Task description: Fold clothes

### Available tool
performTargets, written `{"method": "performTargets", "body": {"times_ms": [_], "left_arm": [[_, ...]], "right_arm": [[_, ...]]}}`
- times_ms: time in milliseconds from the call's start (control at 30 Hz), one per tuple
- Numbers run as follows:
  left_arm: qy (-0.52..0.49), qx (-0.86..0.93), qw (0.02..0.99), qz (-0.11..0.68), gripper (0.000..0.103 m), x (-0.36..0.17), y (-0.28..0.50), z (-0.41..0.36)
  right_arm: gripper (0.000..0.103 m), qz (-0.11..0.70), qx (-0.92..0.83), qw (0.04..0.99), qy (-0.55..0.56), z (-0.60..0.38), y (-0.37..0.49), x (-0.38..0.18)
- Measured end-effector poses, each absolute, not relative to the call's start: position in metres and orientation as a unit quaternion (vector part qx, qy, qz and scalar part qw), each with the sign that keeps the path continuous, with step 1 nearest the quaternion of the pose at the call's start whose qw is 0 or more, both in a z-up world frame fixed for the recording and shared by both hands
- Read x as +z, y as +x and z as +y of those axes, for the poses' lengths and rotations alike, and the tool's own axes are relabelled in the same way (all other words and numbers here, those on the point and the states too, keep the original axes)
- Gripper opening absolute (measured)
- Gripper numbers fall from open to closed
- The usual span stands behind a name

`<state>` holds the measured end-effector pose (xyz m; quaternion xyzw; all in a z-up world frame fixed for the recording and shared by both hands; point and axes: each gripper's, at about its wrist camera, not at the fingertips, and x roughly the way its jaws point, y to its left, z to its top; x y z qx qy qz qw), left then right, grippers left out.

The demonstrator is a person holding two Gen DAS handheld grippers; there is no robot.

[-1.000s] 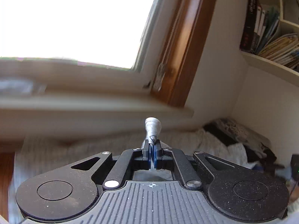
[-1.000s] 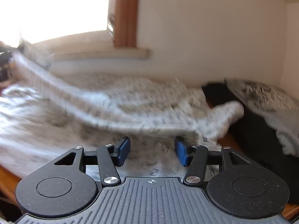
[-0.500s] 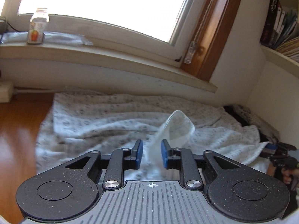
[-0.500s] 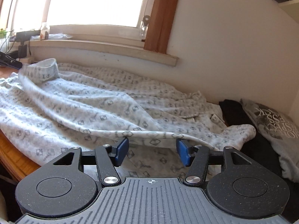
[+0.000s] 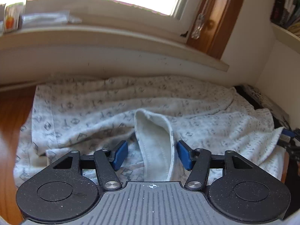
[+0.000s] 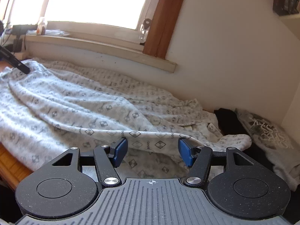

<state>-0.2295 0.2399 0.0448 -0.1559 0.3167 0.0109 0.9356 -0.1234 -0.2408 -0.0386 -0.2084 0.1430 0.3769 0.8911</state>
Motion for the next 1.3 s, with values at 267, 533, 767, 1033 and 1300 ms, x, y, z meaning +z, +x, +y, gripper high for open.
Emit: {"method": "performTargets", "body": {"times_ms": [267, 533, 767, 1033, 1300], "left_arm": [[-0.180, 0.003, 0.934, 0.308, 0.060, 0.053, -0.214, 0.260], [-0.187, -0.015, 0.928, 0.322, 0.051, 0.048, -0.196, 0.270], [-0.179, -0.001, 0.927, 0.329, 0.030, 0.043, -0.193, 0.277], [-0.180, -0.003, 0.931, 0.319, 0.027, 0.041, -0.196, 0.280], [-0.168, 0.001, 0.939, 0.299, 0.000, 0.053, -0.203, 0.272]], "right_arm": [[0.059, 0.154, 0.471, 0.844, -0.203, -0.199, -0.153, -0.037], [0.050, 0.147, 0.584, 0.764, -0.233, -0.090, -0.209, -0.032], [0.040, 0.155, 0.625, 0.714, -0.275, -0.001, -0.251, -0.032], [0.033, 0.159, 0.626, 0.712, -0.274, 0.016, -0.252, -0.033], [0.002, 0.131, 0.631, 0.718, -0.263, 0.000, -0.254, -0.017]]}}
